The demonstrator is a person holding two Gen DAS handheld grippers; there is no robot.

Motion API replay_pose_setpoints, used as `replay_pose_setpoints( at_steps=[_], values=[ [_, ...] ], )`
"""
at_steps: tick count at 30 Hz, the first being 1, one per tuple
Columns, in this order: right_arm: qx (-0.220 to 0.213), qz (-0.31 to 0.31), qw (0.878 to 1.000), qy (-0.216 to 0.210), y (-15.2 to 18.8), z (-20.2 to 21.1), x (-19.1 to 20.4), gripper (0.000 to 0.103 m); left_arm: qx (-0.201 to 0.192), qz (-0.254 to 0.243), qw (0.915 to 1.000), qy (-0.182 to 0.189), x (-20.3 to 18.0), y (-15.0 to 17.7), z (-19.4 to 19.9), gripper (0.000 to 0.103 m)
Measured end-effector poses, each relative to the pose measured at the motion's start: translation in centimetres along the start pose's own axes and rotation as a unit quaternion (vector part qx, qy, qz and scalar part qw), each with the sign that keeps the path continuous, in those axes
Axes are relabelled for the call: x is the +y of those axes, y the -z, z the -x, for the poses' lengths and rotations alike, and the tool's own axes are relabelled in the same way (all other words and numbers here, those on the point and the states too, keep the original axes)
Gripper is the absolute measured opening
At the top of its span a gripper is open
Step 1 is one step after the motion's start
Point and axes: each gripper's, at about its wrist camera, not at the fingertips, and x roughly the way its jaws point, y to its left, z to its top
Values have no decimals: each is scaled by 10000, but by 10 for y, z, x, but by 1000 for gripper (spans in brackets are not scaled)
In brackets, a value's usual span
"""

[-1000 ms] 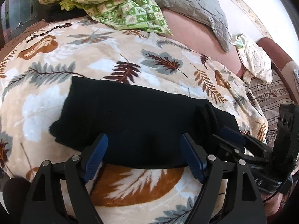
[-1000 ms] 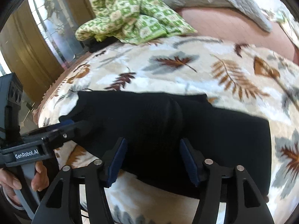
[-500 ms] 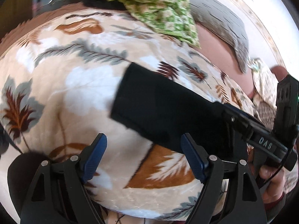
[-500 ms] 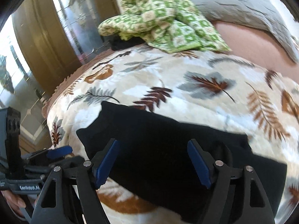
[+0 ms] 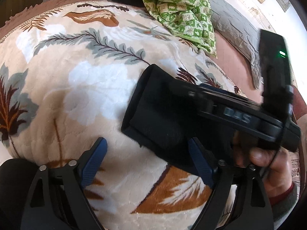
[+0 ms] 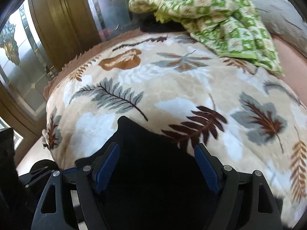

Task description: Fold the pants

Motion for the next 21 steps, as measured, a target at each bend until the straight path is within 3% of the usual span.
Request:
replay_pose_setpoints(
  at_steps=[5,6,7,8,9,10,11,13,15,21],
  values=[
    [154,-143,9991,-370,-2,-27,-3,80,-127,-2,9998,120,-2,-1,-4,101],
    [170,-167,9988,-431,-1,-30,-3,73,-189,10,9997,127,-2,-2,-4,101],
    [178,-184,9985,-479,0,-33,-3,59,-238,-5,9996,155,-3,-3,-5,101],
    [143,-233,9980,-571,0,-32,-3,55,-284,-21,9994,198,-3,-4,-5,95],
    [102,-270,9975,-646,0,-30,-4,43,-337,-27,9991,238,-3,-4,-4,65],
    [56,-319,9964,-778,-1,-26,-5,30,-335,-65,9991,269,-5,-6,-4,46],
    [8,-357,9959,-828,-2,-22,-6,28,-285,-97,9990,345,-6,-7,-4,32],
    [-151,-426,9944,-954,-2,-8,-9,22,-429,-212,9977,490,-14,-8,5,23],
    [-391,-545,9922,-1053,-3,10,-15,21,-678,-497,9949,549,-29,-9,18,19],
    [-1431,-1182,9754,-1187,11,102,-62,17,-1314,-1490,9736,1122,-104,-6,64,14]
  ],
)
